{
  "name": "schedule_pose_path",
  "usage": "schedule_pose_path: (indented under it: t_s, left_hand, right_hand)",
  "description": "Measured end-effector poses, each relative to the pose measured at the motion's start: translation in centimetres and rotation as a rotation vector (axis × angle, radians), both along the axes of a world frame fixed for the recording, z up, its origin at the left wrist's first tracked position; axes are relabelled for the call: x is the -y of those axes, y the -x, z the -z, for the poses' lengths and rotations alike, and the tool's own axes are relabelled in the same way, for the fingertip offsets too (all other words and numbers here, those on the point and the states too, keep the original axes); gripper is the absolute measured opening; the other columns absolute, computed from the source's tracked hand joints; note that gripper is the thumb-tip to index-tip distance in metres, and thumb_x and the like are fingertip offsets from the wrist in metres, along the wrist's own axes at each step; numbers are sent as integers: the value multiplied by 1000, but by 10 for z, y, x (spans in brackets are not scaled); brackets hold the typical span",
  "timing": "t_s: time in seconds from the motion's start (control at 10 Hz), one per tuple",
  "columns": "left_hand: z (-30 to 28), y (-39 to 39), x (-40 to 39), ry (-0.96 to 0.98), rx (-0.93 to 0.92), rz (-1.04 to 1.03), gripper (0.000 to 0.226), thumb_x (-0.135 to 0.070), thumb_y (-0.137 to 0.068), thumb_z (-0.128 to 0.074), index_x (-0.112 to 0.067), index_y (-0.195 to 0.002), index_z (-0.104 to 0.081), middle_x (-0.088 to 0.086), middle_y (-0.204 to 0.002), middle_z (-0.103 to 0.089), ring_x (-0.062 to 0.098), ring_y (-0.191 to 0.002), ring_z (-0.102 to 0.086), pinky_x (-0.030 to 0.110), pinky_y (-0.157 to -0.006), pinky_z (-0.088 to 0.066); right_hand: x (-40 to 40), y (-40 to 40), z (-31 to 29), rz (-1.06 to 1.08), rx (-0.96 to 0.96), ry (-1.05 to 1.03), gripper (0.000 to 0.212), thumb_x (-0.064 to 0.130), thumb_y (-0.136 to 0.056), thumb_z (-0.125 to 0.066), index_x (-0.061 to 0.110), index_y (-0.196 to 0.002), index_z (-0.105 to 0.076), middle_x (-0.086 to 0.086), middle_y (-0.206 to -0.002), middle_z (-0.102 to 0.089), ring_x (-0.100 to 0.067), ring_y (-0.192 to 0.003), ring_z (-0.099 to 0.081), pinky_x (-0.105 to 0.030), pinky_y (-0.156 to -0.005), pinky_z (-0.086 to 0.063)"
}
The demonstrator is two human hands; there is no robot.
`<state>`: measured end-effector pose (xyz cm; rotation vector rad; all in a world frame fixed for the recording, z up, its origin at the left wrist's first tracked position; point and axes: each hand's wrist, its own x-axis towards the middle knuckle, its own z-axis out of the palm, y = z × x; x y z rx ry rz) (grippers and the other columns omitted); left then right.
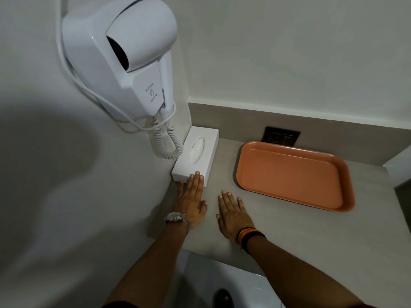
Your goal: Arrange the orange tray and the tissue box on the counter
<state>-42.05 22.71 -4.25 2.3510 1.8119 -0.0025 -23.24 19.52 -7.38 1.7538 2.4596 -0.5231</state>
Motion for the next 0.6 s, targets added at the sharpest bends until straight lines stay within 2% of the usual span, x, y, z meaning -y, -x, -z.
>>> schedule_pose_path:
  t_s: [0.4, 0.5, 0.6]
  left_hand:
    - [4, 13, -11, 36, -55, 33, 83, -41, -99, -35, -18, -159, 16, 3, -169, 23, 23, -157, 19, 53, -127, 6]
    - [-7, -2, 2, 4, 13, -2, 77, -37, -101, -34, -15, -161, 9, 4, -170, 15, 23, -158, 14, 46, -126, 11]
    - [-16, -14, 1, -82, 74, -11, 75, -37, -101, -35, -14, -162, 0, 6, -171, 6, 24, -159, 6, 45, -128, 6]
  right_hand:
    - [1, -4, -6, -9, 14, 31, 68, 38, -104, -23, 10, -161, 2, -9, -170, 7, -24, -157, 6, -45, -127, 4]
    - [19, -12, -28, 13, -127, 44, 70, 36, -103, -29, 12, -161, 1, -7, -170, 6, -23, -157, 6, -43, -127, 0]
    - [60, -23, -43, 44, -329, 34, 68, 39, -103, -33, 17, -162, -7, -2, -170, 1, -20, -157, 1, -38, -128, -2]
